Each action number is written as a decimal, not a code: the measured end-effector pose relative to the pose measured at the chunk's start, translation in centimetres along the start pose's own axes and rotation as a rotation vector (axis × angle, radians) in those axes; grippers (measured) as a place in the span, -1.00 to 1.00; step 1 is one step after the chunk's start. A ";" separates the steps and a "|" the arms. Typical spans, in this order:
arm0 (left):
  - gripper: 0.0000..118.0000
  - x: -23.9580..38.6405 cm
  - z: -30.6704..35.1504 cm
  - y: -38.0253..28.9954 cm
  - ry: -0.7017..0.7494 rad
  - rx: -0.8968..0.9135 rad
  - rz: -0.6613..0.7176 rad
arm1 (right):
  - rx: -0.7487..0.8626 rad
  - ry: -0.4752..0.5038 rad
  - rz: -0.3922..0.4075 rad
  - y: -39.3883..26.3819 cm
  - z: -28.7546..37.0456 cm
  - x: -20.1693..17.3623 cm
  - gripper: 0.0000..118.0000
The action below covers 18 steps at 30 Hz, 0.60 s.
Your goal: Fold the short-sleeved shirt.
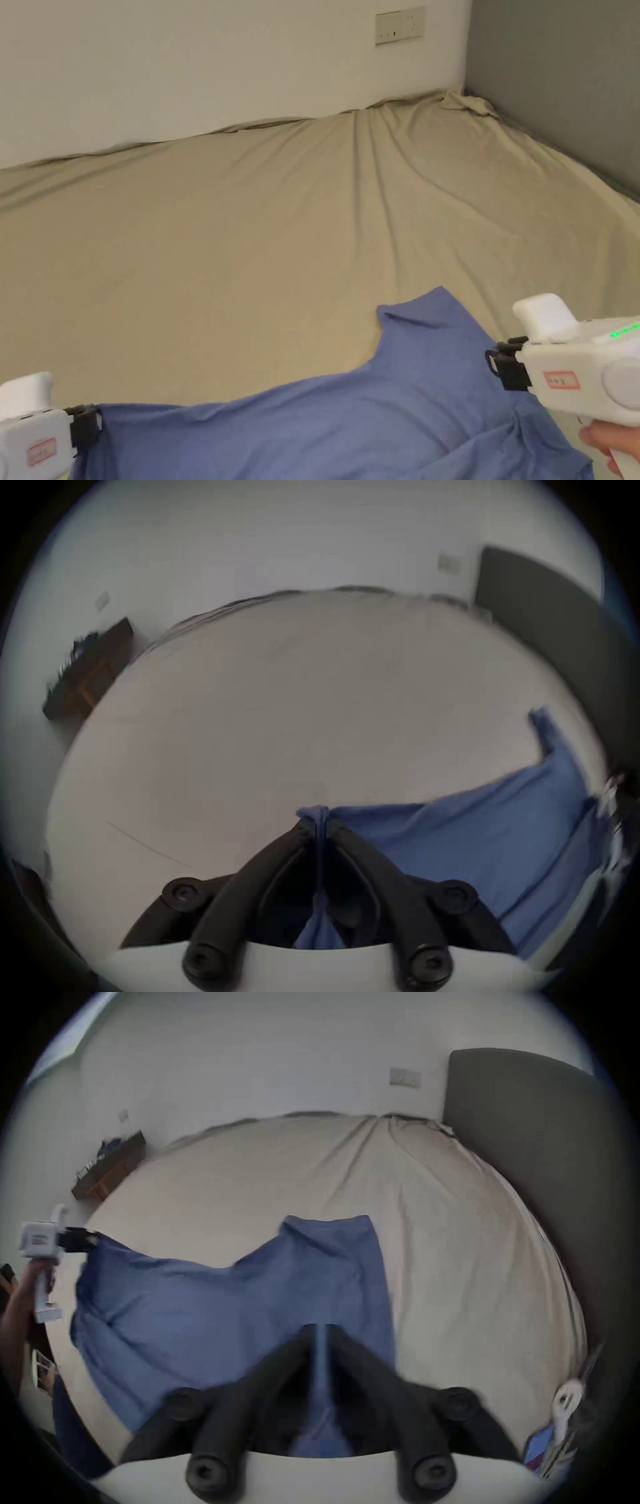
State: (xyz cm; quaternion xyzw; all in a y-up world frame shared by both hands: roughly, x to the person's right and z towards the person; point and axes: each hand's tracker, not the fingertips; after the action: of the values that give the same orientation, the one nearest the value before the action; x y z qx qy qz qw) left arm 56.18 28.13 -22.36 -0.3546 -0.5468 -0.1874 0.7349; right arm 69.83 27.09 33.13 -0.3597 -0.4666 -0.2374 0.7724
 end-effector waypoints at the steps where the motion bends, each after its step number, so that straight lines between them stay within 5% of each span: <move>1: -0.99 -0.2 0.6 0.4 -0.010 0.004 0.005 | -0.042 -0.021 0.006 1.1 -1.5 0.7 -0.10; 2: -0.99 0.8 2.1 0.2 -0.002 0.008 -0.020 | -0.098 -0.031 0.024 2.2 -3.3 1.2 0.83; 3: -0.99 1.4 2.8 0.2 -0.008 -0.007 -0.032 | -0.168 -0.025 0.054 3.0 -4.7 1.9 1.00; 4: -0.99 1.7 3.2 0.3 0.009 -0.005 -0.057 | -0.099 -0.030 0.056 3.4 -5.3 2.2 0.92; 9: -0.99 1.5 2.9 0.7 0.003 -0.034 -0.073 | -0.265 -0.179 0.138 3.7 -10.2 2.1 0.90; 10: -0.99 1.0 2.3 0.7 0.012 -0.042 -0.076 | -0.317 -0.166 0.111 3.6 -10.9 2.2 0.78; 12: -0.99 0.4 1.8 0.9 0.022 -0.050 -0.071 | -0.381 -0.156 0.065 3.0 -11.8 2.1 0.09; 14: -0.99 -0.1 1.4 0.7 0.018 -0.056 -0.060 | -0.334 -0.105 0.018 3.1 -11.2 2.0 -0.25; 16: -0.99 -0.4 1.2 0.6 0.021 -0.058 -0.059 | -0.329 -0.138 0.082 3.4 -10.8 1.0 -0.77; 18: -0.99 -0.8 1.2 0.3 0.016 -0.061 -0.041 | -0.313 -0.106 0.073 3.4 -10.2 1.4 -0.89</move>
State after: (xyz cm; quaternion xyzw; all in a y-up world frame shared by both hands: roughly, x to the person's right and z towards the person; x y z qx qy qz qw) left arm 55.33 29.16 -23.00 -0.3641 -0.5421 -0.2218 0.7241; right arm 78.50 21.25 30.06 -0.5043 -0.4504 -0.2596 0.6895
